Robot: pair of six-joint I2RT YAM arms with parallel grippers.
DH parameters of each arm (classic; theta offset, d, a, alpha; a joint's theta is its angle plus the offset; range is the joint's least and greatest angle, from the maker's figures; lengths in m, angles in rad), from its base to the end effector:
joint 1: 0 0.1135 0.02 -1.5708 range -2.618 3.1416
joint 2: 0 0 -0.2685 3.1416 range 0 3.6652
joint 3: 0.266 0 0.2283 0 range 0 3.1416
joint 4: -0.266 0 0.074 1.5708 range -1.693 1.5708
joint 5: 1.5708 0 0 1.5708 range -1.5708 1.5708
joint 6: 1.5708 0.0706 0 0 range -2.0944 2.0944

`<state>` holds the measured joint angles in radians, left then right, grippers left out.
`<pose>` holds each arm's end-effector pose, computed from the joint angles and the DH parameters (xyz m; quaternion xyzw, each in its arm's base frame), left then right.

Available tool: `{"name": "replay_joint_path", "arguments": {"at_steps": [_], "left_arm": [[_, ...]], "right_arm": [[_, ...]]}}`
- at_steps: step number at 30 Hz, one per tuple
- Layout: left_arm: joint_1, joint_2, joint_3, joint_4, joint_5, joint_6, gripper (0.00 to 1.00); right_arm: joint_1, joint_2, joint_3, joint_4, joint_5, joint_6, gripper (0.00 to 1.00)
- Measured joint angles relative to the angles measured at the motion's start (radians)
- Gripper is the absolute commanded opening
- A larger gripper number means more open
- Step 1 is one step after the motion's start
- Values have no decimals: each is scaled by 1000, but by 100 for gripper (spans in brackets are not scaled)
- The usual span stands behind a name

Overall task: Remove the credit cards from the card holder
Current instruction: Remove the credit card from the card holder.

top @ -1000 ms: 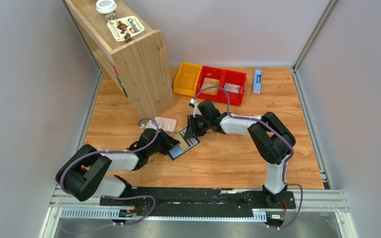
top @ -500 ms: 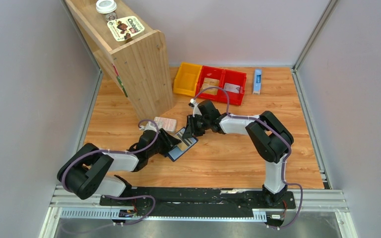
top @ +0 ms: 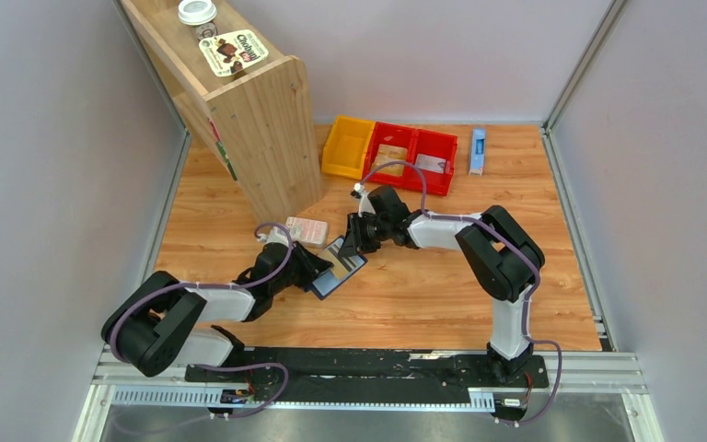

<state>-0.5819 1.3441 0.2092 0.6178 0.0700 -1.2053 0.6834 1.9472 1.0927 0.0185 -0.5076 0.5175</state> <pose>0.1916 -0.1320 0.1294 -0.2482 0.8276 -0.4106 0.2913 0.2882 0.2789 0.1358 -0.1647 0.8928 0.3898 0.1545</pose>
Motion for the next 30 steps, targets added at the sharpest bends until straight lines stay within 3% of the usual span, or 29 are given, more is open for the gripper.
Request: {"name": "replay_joint_path", "arguments": {"at_steps": [14, 22, 30], "left_arm": [[0, -27, -6, 5, 0, 0, 20], [0, -35, -6, 0, -2, 7, 5], [0, -132, -43, -62, -26, 10, 4]], "right_arm": [[-7, 8, 0, 10, -18, 11, 27], [-11, 13, 0, 21, -28, 18, 26], [-24, 27, 2, 24, -35, 40, 22]]}}
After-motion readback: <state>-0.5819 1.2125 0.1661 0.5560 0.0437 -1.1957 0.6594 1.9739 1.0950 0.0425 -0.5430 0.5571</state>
